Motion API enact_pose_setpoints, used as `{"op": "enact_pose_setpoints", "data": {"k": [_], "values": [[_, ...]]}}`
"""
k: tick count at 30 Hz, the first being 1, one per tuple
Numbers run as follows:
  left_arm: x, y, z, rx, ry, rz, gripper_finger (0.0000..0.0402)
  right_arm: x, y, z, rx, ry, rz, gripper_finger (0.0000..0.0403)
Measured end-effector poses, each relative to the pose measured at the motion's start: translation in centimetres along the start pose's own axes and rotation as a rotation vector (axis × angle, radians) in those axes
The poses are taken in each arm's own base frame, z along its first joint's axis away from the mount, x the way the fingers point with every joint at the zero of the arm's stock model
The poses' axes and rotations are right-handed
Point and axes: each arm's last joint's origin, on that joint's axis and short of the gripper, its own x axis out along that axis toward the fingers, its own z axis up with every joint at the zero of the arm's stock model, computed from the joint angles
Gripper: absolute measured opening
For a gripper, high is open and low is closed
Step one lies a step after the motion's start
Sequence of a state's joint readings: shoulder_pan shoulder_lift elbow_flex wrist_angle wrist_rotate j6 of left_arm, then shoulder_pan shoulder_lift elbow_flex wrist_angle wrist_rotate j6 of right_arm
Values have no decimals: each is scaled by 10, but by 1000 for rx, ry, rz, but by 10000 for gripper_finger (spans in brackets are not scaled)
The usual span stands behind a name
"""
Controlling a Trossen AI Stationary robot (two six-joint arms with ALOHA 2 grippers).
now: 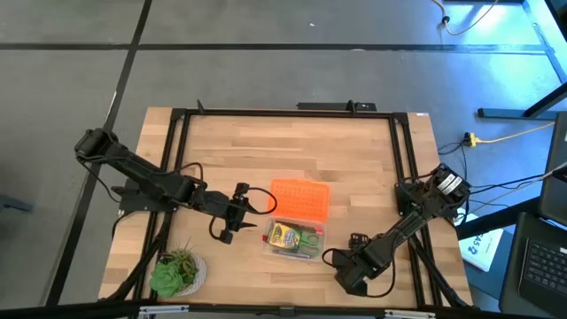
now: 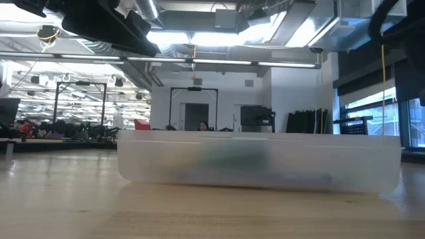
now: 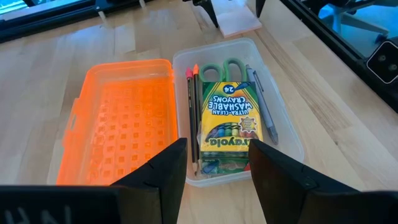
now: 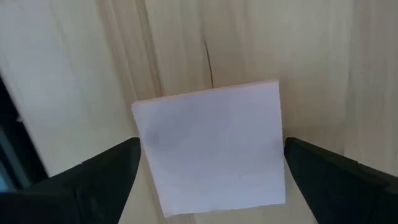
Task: Pack school essentials
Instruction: Put the pink sticky note into the orange supply box
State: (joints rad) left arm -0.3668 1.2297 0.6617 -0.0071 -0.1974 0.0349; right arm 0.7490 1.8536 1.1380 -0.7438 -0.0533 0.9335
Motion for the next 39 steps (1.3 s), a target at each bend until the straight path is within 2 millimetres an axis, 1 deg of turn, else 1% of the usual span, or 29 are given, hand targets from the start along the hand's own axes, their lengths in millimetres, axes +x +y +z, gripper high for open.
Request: {"op": "enact_pose_setpoints", "data": {"k": [9,15,19,26,30,35,39], "values": [[0,0,0,0,0,0,164,0,2,2,11,-13,24,399],[0,0,0,0,0,0,164,-1,4,3,54,-8,55,399],[0,0,0,0,0,0,164,0,8,1,-30,-21,74,399],[0,0,0,0,0,0,164,1,14,-10,-107,-60,31,399],[0,0,0,0,0,0,164,1,17,-14,-116,-71,23,399],[0,0,0,0,0,0,164,1,19,-12,-122,-84,40,399],[0,0,0,0,0,0,164,7,20,-14,-149,-77,24,399]]}}
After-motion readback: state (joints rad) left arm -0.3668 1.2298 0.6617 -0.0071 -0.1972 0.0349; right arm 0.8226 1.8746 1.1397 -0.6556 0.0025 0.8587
